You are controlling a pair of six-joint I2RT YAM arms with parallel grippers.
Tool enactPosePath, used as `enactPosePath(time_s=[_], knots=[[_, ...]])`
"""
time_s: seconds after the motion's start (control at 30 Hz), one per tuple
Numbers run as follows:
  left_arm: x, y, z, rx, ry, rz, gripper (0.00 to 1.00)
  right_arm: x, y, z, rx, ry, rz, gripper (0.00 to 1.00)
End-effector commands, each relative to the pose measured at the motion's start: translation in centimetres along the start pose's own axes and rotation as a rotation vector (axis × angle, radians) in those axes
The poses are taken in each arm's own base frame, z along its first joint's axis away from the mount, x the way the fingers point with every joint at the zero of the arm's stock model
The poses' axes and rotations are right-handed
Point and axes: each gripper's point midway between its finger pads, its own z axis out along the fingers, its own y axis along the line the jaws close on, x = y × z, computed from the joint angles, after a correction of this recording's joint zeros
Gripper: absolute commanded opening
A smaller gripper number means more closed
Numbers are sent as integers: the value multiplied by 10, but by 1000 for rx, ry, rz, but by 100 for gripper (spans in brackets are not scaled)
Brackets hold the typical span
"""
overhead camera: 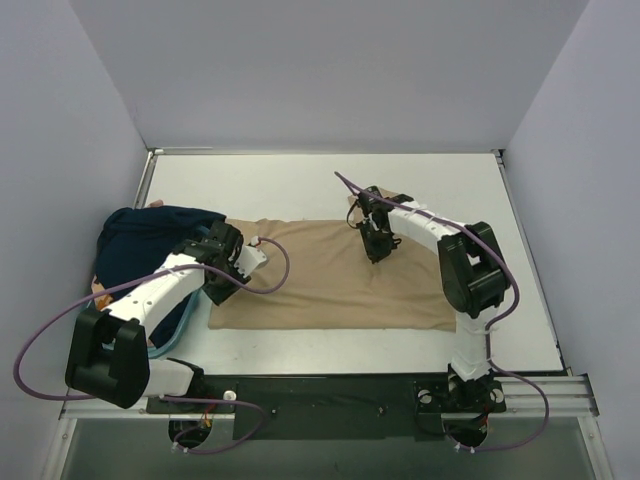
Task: Fold and stack the t-shirts
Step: Fold the flattened tshirt in 1/3 of the way
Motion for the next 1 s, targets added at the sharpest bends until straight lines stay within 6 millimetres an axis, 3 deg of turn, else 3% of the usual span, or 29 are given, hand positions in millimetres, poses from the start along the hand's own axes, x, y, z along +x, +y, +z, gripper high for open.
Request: enactPosePath(time_s=[0.0, 0.2, 0.23, 0.3, 0.37, 0.43, 0.47, 0.57, 0.6, 0.63, 0.67, 0.7, 0.73, 0.77, 0.8, 0.83, 0.87, 0.97], knots=[[-4, 5, -3, -28, -30, -18, 42, -22, 26, -27, -84, -118, -41, 0], [-4, 7, -1, -36, -28, -18, 42, -9, 27, -11, -89, -53, -38, 2], [-2, 6, -1, -36, -21, -16, 42, -9, 26, -11, -87, -52, -37, 19], [1, 5, 0, -33, -16, -9, 42, -8, 22, -12, -78, -47, -31, 37], [2, 2, 0, -26, -21, 0, 42, -11, 15, -21, -71, -69, -12, 41], [3, 0, -1, -21, -32, 6, 42, -20, 2, -47, -72, -137, 40, 42], [5, -1, -1, -21, -31, 12, 42, -15, -4, -49, -70, -135, 65, 42], [15, -3, 5, -33, -15, 14, 42, -14, -43, -82, -59, -219, 292, 43], [17, -3, 4, -41, -14, 7, 42, 1, -60, -78, -48, -197, 367, 42], [21, -4, 6, -40, -4, 5, 42, 2, -66, -92, -62, -248, 444, 42], [24, -6, 6, -42, 2, -3, 42, 18, -81, -86, -67, -227, 522, 41], [24, -6, 5, -44, -1, -8, 41, 16, -85, -99, -98, -293, 598, 40], [24, -4, 3, -56, -13, -13, 41, 36, -94, -89, -124, -270, 680, 39], [26, -5, 2, -60, -16, -11, 41, 29, -101, -98, -157, -346, 762, 33], [26, -3, 1, -74, -25, -5, 41, 50, -97, -85, -201, -309, 855, 23], [24, -1, 0, -83, -36, -1, 39, 45, -109, -91, -220, -385, 909, 18], [23, 2, -1, -100, -45, 5, 38, 66, -106, -77, -239, -340, 984, 8], [18, 6, -4, -109, -54, -9, 31, 89, -106, -69, -229, -347, 1024, 0]])
